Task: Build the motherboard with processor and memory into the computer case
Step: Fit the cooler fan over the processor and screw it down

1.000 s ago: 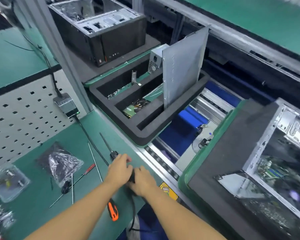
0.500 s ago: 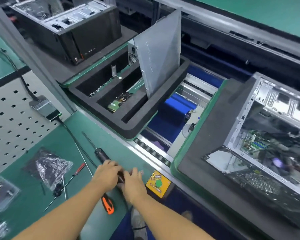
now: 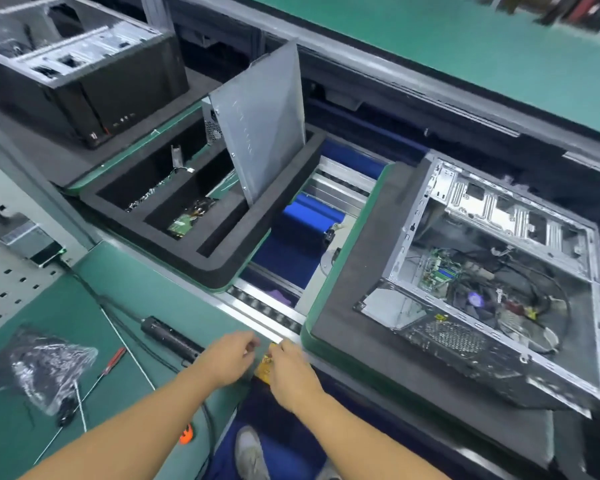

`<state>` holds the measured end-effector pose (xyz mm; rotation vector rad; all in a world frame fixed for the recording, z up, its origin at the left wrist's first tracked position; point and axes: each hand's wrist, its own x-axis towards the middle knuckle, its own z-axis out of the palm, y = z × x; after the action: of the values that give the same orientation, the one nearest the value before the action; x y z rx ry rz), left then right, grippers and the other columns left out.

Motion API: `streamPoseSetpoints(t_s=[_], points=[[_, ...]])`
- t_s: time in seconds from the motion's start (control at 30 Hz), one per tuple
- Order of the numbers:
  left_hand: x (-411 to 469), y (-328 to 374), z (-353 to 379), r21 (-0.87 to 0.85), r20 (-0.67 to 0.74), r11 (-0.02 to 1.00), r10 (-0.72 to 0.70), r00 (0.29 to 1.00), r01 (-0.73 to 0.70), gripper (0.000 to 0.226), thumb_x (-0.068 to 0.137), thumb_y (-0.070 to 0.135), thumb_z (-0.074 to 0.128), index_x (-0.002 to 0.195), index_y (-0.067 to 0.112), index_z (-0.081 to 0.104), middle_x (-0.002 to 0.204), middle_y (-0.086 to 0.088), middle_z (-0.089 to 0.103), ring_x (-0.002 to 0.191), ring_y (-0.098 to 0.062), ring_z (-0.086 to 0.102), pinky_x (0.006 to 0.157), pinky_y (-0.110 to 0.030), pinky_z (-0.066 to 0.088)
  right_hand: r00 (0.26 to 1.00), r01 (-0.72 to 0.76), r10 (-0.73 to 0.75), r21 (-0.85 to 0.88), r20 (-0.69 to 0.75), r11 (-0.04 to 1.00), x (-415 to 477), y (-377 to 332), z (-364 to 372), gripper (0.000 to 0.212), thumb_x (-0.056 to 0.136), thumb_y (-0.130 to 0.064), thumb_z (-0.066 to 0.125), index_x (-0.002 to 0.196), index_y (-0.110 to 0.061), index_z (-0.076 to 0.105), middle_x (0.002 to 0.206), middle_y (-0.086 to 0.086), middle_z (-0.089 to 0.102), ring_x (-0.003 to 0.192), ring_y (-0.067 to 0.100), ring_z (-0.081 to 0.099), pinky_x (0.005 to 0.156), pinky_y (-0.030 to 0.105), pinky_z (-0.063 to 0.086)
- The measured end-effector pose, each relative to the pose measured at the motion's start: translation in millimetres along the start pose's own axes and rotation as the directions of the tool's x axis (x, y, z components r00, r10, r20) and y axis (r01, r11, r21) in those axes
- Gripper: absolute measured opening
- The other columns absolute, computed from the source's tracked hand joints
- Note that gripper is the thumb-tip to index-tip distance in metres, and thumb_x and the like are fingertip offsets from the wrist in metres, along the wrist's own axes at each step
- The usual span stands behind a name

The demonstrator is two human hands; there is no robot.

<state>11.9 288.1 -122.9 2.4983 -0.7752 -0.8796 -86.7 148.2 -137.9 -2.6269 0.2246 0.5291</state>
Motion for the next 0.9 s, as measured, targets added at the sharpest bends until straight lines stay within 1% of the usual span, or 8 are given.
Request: streamPoseSetpoints(t_s=[0.07,0.17,0.23,0.33,0.5,0.63,0.8,0.9], points=[[1.7,13.2,5.1,-0.009,0.038,1.000,0.030,0.999,-0.030,0.025,0.097,0.024,0.051,0.121,0.019,0.057,0.117,0.002,0.061,0.103,-0.013,0.058,0.089,-0.024,0.045,0.997,-0.045,0.044,0.023,0.060,0.999,-13.9,20.8,-12.7,0.038,0.097,-0.008,0.048,0.135,-0.009,0.051,0.133,0.011,0.045,0.122,0.029,0.046,0.103,0.036,0.039],[2.8,29.4,13.6,0.024,0.081,0.999,0.042,0.996,-0.044,0.030,0.097,0.025,0.052,0.126,0.017,0.051,0.126,-0.002,0.052,0.115,-0.015,0.052,0.096,-0.024,0.040,0.973,-0.035,0.019,0.068,0.230,0.997,-36.5,42.5,-25.3,0.052,0.096,-0.003,0.041,0.147,-0.016,0.041,0.147,0.011,0.039,0.132,0.031,0.042,0.108,0.037,0.037],[2.8,39.0,16.1,0.063,0.121,0.997,0.045,0.992,-0.053,0.031,0.098,0.022,0.048,0.129,0.021,0.052,0.128,0.000,0.047,0.116,-0.017,0.051,0.099,-0.028,0.040,0.948,0.024,-0.026,0.010,0.317,1.000,-46.4,51.3,-31.5,0.066,0.095,-0.003,0.041,0.156,-0.025,0.028,0.161,0.002,0.025,0.140,0.031,0.035,0.112,0.042,0.037],[3.2,45.8,15.7,0.156,0.134,0.987,0.019,0.991,-0.040,0.034,0.097,0.021,0.044,0.129,0.027,0.053,0.133,0.003,0.046,0.117,-0.018,0.052,0.099,-0.034,0.043,0.915,0.103,-0.045,-0.125,0.401,0.987,-51.7,53.3,-38.2,0.078,0.095,-0.005,0.044,0.160,-0.034,0.011,0.166,-0.005,0.008,0.143,0.035,0.028,0.106,0.052,0.041],[-11.1,42.1,18.3,0.195,0.105,0.976,-0.113,0.988,0.091,0.053,0.098,0.031,0.042,0.149,0.023,0.029,0.146,-0.003,0.040,0.132,-0.021,0.044,0.106,-0.034,0.038,0.928,0.113,-0.010,-0.255,0.372,0.960,-47.9,37.7,-38.6,0.091,0.092,-0.005,0.055,0.159,-0.036,0.001,0.153,0.017,0.027,0.138,0.041,0.034,0.102,0.054,0.042],[-29.8,45.6,27.6,0.310,0.067,0.936,-0.198,0.978,0.168,0.065,0.094,0.033,0.040,0.153,0.029,0.013,0.147,-0.002,0.037,0.132,-0.026,0.041,0.105,-0.044,0.038,0.931,0.104,0.010,-0.291,0.365,0.951,-41.3,31.2,-32.0,0.091,0.093,-0.010,0.061,0.159,-0.034,0.004,0.150,0.017,0.036,0.137,0.039,0.036,0.103,0.052,0.040],[-48.6,47.5,40.3,0.256,0.065,0.934,-0.274,0.960,0.249,0.074,0.091,0.030,0.046,0.154,0.025,0.009,0.161,-0.001,0.014,0.145,-0.024,0.022,0.113,-0.047,0.028,0.930,0.099,0.035,-0.340,0.367,0.935,-40.3,30.0,-23.4,0.092,0.093,-0.011,0.063,0.160,-0.030,0.004,0.150,0.013,0.040,0.138,0.036,0.039,0.105,0.050,0.040],[-53.8,42.7,41.8,0.217,0.043,0.931,-0.310,0.950,0.294,0.076,0.091,0.029,0.047,0.155,0.021,0.006,0.162,0.002,0.009,0.144,-0.026,0.025,0.111,-0.047,0.028,0.934,0.109,0.027,-0.356,0.357,0.928,-40.8,31.5,-22.6,0.094,0.093,-0.010,0.060,0.160,-0.030,-0.002,0.142,0.010,0.051,0.127,0.035,0.052,0.093,0.046,0.045]])
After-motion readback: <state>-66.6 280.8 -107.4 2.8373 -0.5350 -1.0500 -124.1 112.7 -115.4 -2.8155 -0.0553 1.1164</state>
